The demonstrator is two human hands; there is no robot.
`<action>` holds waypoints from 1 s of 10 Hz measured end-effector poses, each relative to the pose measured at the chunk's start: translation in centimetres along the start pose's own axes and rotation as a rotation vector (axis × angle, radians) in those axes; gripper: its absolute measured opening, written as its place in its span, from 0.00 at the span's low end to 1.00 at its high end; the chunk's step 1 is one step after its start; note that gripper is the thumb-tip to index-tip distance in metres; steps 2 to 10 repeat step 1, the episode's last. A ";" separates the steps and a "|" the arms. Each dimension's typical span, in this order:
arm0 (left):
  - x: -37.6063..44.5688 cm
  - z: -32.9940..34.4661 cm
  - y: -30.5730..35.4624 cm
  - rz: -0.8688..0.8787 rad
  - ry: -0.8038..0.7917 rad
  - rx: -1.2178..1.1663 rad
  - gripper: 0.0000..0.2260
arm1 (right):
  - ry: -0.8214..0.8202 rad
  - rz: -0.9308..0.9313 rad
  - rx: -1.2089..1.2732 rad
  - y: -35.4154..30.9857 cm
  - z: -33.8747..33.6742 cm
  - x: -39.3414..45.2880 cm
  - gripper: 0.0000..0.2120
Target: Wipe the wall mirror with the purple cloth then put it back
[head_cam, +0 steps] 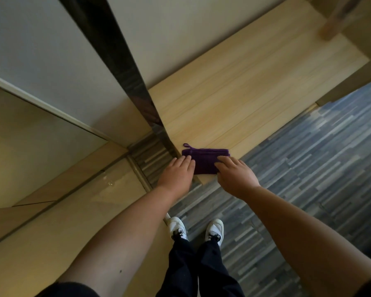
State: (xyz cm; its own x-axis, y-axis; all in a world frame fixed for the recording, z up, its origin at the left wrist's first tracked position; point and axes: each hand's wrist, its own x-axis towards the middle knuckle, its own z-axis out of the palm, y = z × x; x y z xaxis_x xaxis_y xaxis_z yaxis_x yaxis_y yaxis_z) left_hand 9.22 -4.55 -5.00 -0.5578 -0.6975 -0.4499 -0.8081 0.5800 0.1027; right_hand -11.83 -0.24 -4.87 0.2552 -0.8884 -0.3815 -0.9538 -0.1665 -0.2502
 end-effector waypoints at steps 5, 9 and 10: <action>-0.5 -2.3 -0.9 -0.066 -0.051 -0.096 0.13 | -0.076 0.075 0.083 -0.9 -2.7 1.1 0.15; -0.5 -2.3 -0.9 -0.066 -0.051 -0.096 0.13 | -0.076 0.075 0.083 -0.9 -2.7 1.1 0.15; -0.5 -2.3 -0.9 -0.066 -0.051 -0.096 0.13 | -0.076 0.075 0.083 -0.9 -2.7 1.1 0.15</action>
